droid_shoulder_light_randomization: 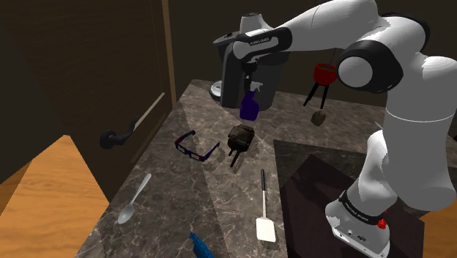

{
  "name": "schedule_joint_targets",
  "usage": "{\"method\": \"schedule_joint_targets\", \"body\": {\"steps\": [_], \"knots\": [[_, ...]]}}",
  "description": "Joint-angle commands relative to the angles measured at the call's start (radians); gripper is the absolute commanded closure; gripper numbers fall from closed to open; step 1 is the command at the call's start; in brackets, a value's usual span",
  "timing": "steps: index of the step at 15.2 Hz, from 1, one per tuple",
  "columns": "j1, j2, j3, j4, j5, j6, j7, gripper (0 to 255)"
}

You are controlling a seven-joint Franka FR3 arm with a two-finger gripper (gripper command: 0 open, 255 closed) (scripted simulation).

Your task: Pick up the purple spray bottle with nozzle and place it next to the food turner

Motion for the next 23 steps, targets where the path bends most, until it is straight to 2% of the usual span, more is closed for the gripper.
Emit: {"method": "schedule_joint_targets", "body": {"steps": [1,10,23], "knots": [[0.000,0.000,0.000,0.000,0.000,0.000,0.000,255],[0.000,0.000,0.000,0.000,0.000,0.000,0.000,255],[0.000,-0.040,-0.022,0.129,-0.031,-0.157,0.000,255]]}}
